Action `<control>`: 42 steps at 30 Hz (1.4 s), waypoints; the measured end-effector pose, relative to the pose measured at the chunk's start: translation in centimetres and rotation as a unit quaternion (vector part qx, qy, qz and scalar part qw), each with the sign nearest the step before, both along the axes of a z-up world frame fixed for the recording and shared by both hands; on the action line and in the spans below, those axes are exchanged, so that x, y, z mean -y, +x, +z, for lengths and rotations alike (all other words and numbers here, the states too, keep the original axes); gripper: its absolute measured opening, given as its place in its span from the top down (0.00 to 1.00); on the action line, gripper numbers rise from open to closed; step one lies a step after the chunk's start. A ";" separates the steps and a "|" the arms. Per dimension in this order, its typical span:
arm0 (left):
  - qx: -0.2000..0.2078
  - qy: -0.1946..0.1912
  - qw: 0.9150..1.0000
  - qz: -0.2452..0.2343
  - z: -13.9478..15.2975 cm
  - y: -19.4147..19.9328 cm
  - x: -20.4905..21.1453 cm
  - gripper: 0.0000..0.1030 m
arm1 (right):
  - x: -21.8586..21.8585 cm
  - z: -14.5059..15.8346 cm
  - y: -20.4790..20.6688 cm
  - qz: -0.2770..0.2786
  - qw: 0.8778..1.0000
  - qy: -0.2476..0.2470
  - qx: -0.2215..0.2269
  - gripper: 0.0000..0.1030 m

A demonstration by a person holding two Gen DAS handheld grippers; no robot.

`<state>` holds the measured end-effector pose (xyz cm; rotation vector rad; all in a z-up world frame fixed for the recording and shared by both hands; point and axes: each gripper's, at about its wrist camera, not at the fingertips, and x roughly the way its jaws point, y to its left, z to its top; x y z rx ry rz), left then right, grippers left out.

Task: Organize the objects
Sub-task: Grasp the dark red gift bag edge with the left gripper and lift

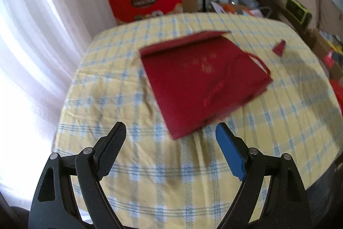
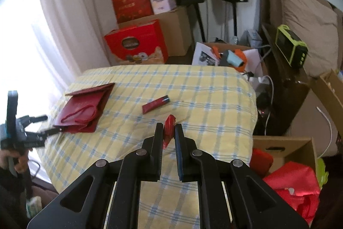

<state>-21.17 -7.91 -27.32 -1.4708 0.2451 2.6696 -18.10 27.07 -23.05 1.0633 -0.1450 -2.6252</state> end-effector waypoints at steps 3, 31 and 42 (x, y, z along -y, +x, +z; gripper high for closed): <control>-0.004 -0.001 1.000 -0.011 -0.2 0.2 -1.1 0.18 | -0.4 0.3 0.1 -0.003 1.000 0.004 -0.004 0.91; -0.051 0.130 0.986 0.092 -2.7 -3.0 1.7 0.42 | 0.5 0.1 -0.2 0.003 1.000 0.002 -0.001 0.90; -0.078 0.121 0.984 0.101 -1.1 -2.3 2.1 0.61 | 1.3 0.1 0.0 0.009 1.000 0.002 0.002 0.90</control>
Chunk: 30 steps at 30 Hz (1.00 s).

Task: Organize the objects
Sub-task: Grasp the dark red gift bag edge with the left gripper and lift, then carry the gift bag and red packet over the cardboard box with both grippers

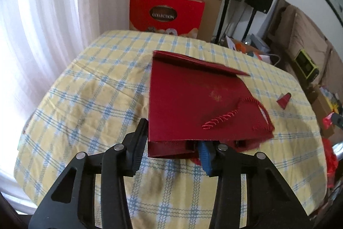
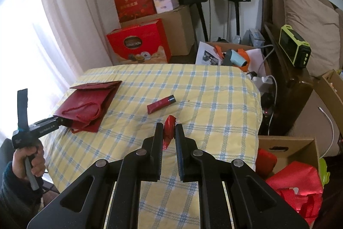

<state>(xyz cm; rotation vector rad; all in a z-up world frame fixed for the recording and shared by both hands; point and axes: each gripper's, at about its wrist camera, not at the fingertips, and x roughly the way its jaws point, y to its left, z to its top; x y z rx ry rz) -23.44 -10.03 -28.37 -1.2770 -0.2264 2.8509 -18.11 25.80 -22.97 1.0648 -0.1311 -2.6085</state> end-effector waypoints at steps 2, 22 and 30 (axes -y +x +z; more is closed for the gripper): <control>-0.008 -0.003 1.000 -0.004 0.6 0.4 -0.2 0.61 | 0.0 0.1 0.1 0.000 1.000 -0.001 -0.001 0.90; -0.056 0.025 0.998 -0.011 6.9 3.4 0.5 0.95 | 1.2 3.9 3.7 0.012 0.999 -0.006 -0.035 0.90; -0.086 0.024 0.996 -0.020 10.0 5.3 -0.4 0.99 | -1.9 6.0 6.4 -0.010 0.999 -0.018 -0.048 0.90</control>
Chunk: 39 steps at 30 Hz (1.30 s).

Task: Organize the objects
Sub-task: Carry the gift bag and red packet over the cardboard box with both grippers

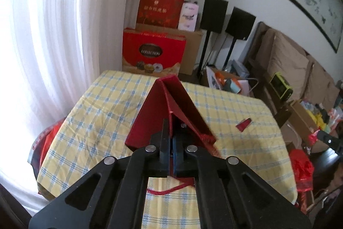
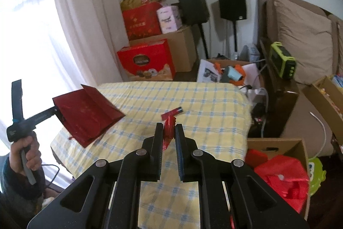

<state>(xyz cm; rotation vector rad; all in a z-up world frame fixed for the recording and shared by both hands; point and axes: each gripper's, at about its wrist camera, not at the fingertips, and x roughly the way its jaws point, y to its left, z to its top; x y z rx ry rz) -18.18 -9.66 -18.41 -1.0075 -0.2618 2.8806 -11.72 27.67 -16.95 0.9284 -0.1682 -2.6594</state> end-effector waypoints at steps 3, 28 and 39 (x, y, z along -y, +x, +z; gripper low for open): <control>-0.011 -0.004 1.000 -0.006 1.1 0.6 -0.6 0.99 | -1.9 0.8 1.4 -0.019 1.000 0.001 -0.007 0.90; -0.021 0.014 0.975 -0.222 7.0 3.5 -18.9 0.99 | -18.9 -7.9 13.5 -0.185 0.978 -0.049 0.087 0.88; -0.009 -0.026 0.956 -0.292 4.6 2.7 -30.9 0.99 | -18.7 -13.4 13.6 -0.098 0.981 -0.070 0.153 0.88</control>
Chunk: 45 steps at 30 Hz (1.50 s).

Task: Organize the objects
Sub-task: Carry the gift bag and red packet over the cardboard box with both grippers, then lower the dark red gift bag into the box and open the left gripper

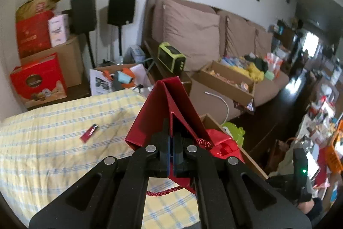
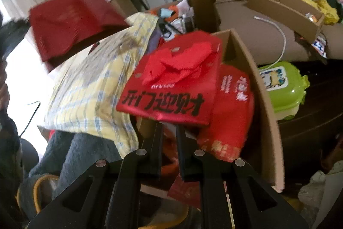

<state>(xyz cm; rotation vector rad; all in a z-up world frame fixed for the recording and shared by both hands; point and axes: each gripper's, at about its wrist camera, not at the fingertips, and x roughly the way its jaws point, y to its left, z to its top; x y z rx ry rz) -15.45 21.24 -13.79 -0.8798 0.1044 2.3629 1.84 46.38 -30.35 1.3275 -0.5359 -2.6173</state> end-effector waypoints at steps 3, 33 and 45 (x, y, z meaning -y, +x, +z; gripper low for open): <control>-0.006 -0.026 1.000 -0.011 -1.2 -0.8 -3.1 0.99 | -0.6 -0.8 0.2 -0.009 0.999 -0.039 -0.011 0.88; -0.107 -0.388 0.890 -0.214 -17.5 0.6 -30.7 0.96 | -7.1 -2.4 1.4 -0.114 0.976 -0.185 -0.026 0.88; -0.109 -0.536 0.787 -0.287 -21.2 2.1 -33.9 0.95 | -7.8 -2.7 1.7 -0.127 0.972 -0.199 -0.022 0.88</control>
